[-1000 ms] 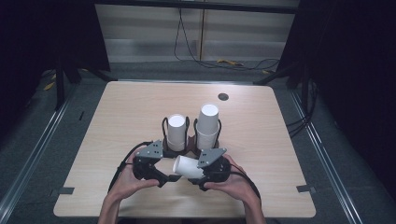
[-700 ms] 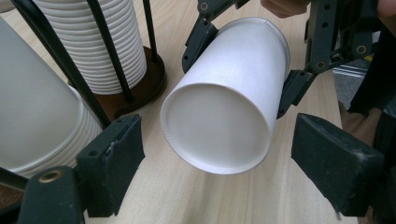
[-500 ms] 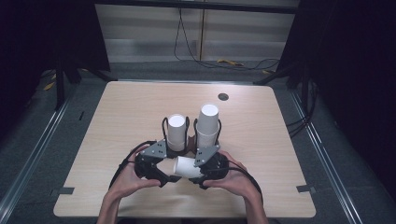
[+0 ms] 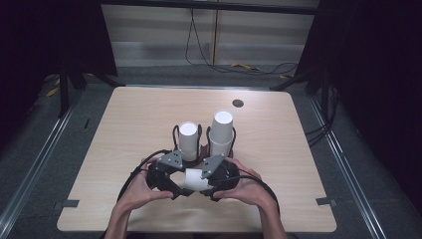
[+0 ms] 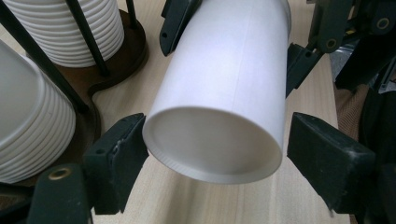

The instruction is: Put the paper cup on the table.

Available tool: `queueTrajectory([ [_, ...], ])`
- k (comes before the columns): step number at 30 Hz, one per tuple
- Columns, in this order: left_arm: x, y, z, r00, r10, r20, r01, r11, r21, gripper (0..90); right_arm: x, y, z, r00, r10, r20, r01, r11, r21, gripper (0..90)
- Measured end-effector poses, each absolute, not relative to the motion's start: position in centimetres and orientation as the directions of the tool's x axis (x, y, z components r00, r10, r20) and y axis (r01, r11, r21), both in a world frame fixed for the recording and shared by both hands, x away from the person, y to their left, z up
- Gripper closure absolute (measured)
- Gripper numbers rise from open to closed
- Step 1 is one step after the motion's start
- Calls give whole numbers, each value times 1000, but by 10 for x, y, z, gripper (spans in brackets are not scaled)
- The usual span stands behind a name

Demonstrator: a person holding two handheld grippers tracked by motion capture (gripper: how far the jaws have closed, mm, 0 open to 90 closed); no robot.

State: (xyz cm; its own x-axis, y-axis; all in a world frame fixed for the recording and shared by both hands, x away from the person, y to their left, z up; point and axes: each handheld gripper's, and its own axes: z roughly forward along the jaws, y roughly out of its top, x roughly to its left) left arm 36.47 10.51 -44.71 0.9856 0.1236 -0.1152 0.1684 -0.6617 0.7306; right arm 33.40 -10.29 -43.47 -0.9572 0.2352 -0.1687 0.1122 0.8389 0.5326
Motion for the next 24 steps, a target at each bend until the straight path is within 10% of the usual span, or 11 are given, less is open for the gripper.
queueTrajectory([
  [24,359,103,-456,996,81,-41,83,-637,766,297,337,-97,-439,-969,206,-136,111,855,507,265],
])
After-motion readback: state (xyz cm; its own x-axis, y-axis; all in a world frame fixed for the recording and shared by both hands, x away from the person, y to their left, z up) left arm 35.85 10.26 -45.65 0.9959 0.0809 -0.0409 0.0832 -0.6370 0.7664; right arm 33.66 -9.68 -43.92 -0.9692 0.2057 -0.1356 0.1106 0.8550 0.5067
